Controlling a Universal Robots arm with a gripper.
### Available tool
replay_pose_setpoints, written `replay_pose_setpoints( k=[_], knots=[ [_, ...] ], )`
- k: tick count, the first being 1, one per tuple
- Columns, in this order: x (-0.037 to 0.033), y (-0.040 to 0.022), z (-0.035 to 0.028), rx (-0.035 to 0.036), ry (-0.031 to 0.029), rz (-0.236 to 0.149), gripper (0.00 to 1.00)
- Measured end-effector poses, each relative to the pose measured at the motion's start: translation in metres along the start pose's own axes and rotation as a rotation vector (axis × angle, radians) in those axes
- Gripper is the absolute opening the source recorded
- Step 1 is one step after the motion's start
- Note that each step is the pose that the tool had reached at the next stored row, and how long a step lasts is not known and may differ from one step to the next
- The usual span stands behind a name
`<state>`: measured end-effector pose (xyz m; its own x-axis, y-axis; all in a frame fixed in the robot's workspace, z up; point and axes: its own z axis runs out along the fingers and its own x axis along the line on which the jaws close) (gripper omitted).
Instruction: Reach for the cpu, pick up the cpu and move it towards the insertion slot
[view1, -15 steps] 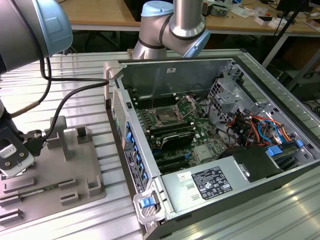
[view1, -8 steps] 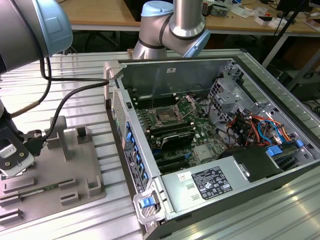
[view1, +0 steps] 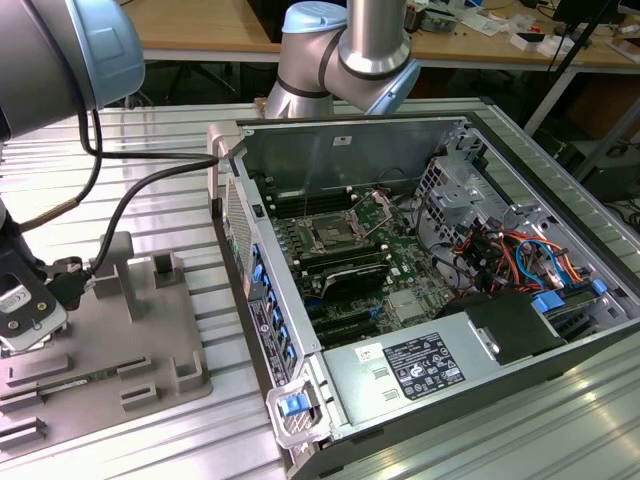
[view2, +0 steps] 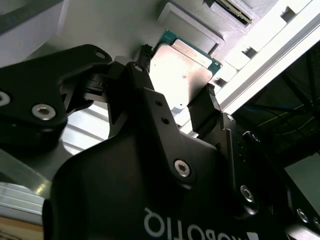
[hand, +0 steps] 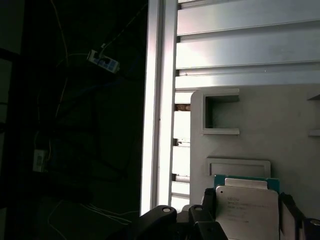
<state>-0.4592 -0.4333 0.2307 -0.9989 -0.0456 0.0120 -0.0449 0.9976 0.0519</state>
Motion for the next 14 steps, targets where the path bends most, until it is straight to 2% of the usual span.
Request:
replay_pose_setpoints(
  k=[14],
  knots=[
    [0.0, 0.0007, -0.0134, 0.0001, 0.0001, 0.0, 0.55]
  ],
)
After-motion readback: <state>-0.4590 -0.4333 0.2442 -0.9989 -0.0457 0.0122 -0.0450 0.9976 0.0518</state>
